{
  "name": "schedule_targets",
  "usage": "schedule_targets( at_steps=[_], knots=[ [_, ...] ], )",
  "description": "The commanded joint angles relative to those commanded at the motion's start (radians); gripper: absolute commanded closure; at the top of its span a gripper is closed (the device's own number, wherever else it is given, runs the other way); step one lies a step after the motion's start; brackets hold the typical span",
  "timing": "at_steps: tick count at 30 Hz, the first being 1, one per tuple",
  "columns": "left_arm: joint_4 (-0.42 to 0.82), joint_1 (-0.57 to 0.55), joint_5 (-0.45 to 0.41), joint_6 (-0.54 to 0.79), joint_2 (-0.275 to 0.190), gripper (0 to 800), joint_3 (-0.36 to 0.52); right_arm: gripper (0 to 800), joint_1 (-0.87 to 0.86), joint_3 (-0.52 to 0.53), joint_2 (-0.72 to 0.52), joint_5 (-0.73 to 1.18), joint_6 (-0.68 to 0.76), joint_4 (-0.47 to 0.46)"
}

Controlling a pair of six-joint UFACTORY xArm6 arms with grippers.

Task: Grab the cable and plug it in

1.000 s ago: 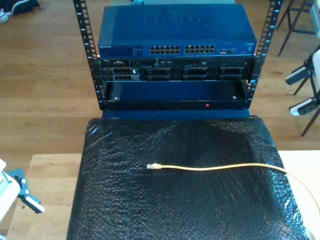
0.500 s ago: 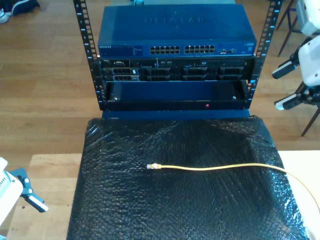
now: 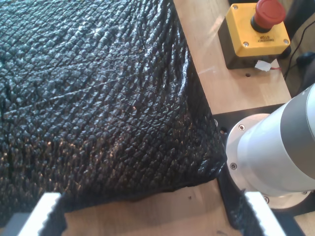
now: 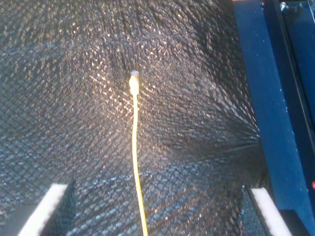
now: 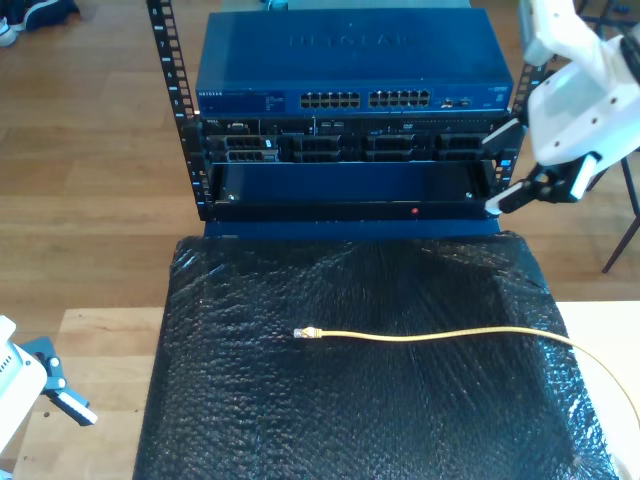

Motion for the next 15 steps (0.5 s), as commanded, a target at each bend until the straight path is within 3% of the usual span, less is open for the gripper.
schedule_targets(
  at_steps=[15],
  knots=[
    [-0.021,-0.035,-0.003,-0.029,0.026,0,0.0,12,0.212,0.005,0.072,-0.095,0.135,-0.149]
  ],
)
